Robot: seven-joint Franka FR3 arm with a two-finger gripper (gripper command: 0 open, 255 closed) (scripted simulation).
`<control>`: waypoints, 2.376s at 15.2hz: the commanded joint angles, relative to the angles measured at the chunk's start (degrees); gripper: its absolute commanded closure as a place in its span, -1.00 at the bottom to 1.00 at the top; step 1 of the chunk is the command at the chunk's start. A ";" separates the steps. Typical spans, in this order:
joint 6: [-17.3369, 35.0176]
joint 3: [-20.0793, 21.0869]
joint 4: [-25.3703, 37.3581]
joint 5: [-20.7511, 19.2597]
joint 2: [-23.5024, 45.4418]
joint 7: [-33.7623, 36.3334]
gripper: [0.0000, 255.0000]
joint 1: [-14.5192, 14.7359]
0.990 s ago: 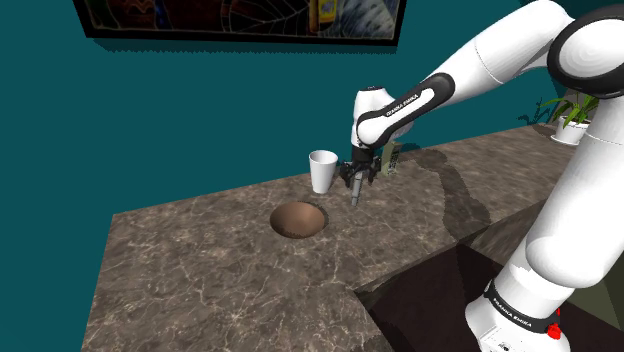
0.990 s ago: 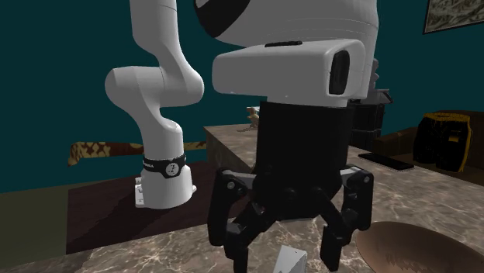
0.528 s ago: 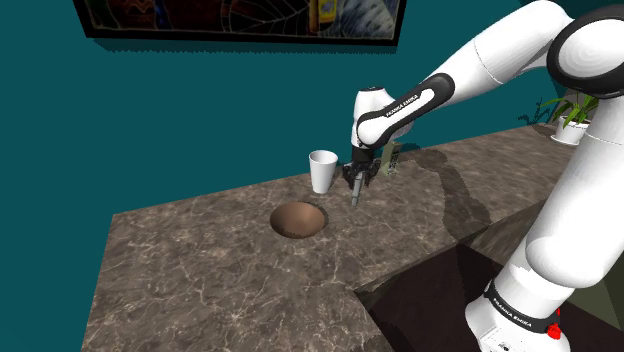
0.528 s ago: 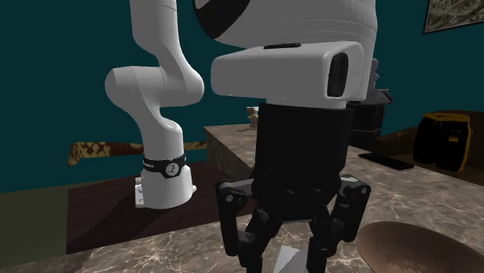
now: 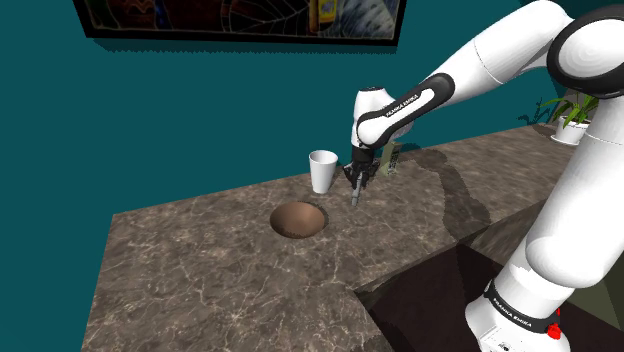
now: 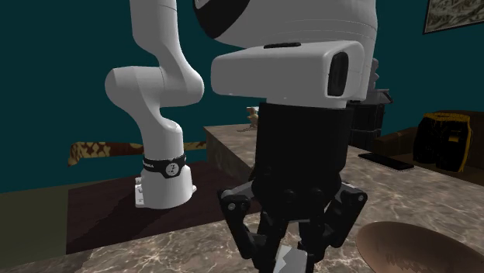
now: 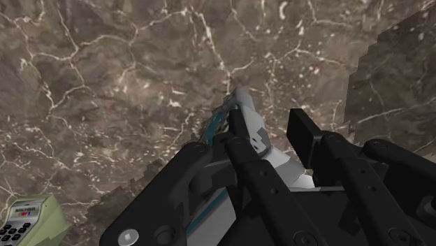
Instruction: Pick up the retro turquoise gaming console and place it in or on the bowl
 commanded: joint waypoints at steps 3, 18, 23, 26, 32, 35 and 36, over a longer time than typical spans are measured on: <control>-1.47 0.02 0.43 0.11 -1.01 -0.14 1.00 0.01; -12.82 0.12 5.60 0.75 -7.22 -1.04 1.00 0.10; -16.62 0.15 7.93 0.90 -8.70 -1.30 1.00 0.13; -18.07 1.65 9.09 1.12 -8.81 1.34 1.00 1.45; -20.94 6.06 13.06 1.55 -7.24 9.29 1.00 5.33; -22.51 8.17 15.94 1.58 -5.70 13.23 1.00 7.25; -23.06 8.84 17.04 1.54 -5.08 14.54 1.00 7.90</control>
